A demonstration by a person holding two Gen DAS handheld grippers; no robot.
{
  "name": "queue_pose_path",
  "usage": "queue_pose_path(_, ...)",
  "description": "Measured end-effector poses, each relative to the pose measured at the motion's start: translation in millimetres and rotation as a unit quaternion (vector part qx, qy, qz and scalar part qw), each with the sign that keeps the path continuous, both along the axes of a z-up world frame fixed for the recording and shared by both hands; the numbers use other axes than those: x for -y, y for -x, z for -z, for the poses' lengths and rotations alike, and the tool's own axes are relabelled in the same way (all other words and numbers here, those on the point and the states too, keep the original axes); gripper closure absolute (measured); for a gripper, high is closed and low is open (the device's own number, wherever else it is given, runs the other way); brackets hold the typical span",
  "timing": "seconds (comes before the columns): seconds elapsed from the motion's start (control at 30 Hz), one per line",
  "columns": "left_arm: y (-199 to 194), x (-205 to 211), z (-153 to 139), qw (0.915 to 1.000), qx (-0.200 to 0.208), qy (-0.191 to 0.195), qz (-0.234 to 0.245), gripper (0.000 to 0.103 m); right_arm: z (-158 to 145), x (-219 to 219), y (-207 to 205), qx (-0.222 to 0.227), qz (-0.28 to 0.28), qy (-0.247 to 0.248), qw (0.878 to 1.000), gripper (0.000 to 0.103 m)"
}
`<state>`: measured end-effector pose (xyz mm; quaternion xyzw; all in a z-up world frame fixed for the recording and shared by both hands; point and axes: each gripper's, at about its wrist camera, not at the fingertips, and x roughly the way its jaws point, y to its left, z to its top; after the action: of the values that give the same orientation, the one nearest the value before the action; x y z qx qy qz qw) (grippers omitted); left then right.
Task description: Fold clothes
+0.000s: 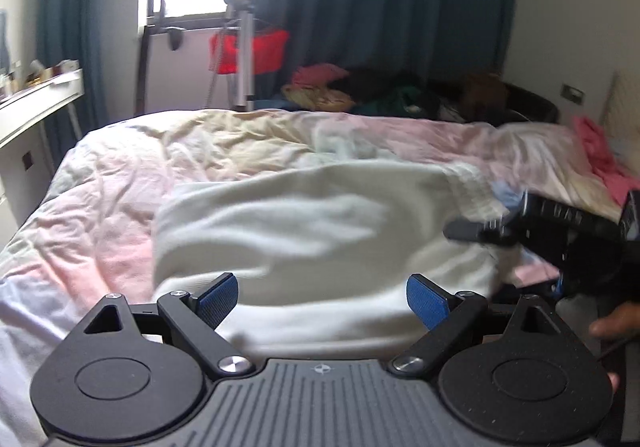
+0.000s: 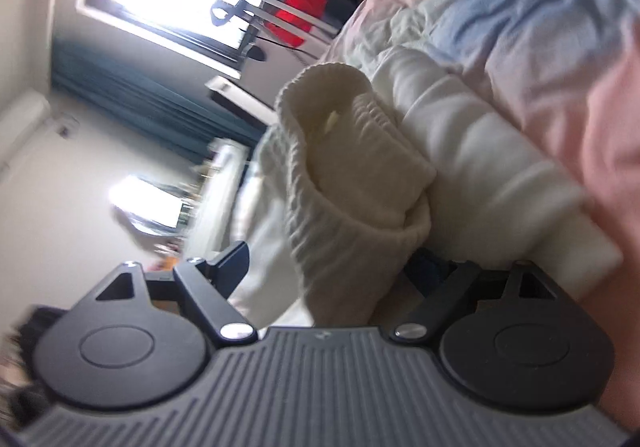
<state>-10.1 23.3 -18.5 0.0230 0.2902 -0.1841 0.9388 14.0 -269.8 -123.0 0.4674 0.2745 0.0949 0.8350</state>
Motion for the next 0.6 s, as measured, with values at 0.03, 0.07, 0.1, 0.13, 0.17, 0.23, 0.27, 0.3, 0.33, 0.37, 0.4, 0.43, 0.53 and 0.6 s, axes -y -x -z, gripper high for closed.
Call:
queue_pose_path(0.03,-3,-5,1,0.9999,0.003,0.008,-0.008,0.010,1,-2,-5,-0.006,0.007,0.010,1.000,0.019)
queue_pose_path(0.07,-5,-11,1,0.9997,0.005,0.019,-0.012,0.010,2,-5,-9,-0.012,0.014,0.019,1.000,0.032)
queue_pose_path(0.1,-8,-17,2,0.9994,0.007,0.031,-0.013,0.010,1,-6,-13,-0.017,0.026,0.031,0.999,0.038)
queue_pose_path(0.13,-11,-23,2,0.9989,0.008,0.043,-0.017,0.010,-2,-6,-16,-0.022,0.040,0.043,0.998,0.051)
queue_pose_path(0.17,-13,-29,1,0.9980,0.004,0.061,-0.018,0.010,-6,-6,-19,-0.024,0.051,0.054,0.997,0.057)
queue_pose_path(0.23,-16,-42,0,0.9947,-0.004,0.101,-0.018,0.010,-27,-7,-27,0.001,0.052,0.077,0.996,0.065)
queue_pose_path(0.27,-16,-46,-2,0.9930,-0.005,0.117,-0.018,0.010,-39,-7,-32,0.016,0.051,0.089,0.995,0.067)
queue_pose_path(0.3,-15,-51,-4,0.9912,-0.005,0.131,-0.017,0.010,-51,-7,-36,0.031,0.051,0.101,0.993,0.068)
queue_pose_path(0.33,-14,-54,-7,0.9894,-0.003,0.144,-0.017,0.010,-66,-7,-39,0.049,0.047,0.117,0.991,0.069)
queue_pose_path(0.37,-12,-57,-9,0.9880,0.000,0.154,-0.016,0.009,-80,-6,-41,0.065,0.047,0.131,0.988,0.070)
queue_pose_path(0.4,-12,-58,-10,0.9869,0.003,0.160,-0.015,0.008,-92,-3,-42,0.079,0.050,0.143,0.985,0.070)
queue_pose_path(0.43,-11,-60,-11,0.9861,0.006,0.165,-0.014,0.008,-105,-1,-42,0.093,0.053,0.154,0.982,0.070)
queue_pose_path(0.53,-10,-62,-13,0.9857,0.005,0.167,-0.018,0.007,-89,21,-35,0.050,0.067,0.180,0.980,0.070)
queue_pose_path(0.6,-10,-62,-12,0.9863,-0.003,0.163,-0.022,0.007,-74,37,-29,0.013,0.076,0.197,0.977,0.069)
